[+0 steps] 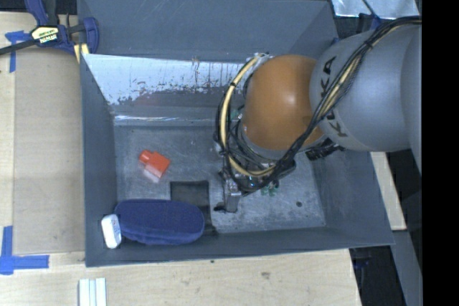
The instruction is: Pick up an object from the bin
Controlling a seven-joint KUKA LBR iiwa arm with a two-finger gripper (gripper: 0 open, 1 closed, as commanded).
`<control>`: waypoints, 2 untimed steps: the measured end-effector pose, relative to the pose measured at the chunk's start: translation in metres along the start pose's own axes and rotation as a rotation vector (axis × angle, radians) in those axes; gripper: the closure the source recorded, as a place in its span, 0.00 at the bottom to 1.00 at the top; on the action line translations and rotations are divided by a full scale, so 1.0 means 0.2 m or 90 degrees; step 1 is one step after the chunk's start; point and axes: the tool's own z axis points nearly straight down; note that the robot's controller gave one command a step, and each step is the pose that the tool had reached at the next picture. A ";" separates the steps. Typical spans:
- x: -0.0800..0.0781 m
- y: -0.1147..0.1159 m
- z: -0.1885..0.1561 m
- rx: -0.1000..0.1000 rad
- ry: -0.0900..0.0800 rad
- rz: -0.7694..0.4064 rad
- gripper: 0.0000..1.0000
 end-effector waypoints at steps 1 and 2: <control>0.02 0.15 0.34 0.000 -0.002 0.013 0.00; 0.00 0.14 0.32 -0.001 -0.006 0.016 1.00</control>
Offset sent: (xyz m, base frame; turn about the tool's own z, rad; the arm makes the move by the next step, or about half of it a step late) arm -0.0027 0.0285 -0.0640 0.0238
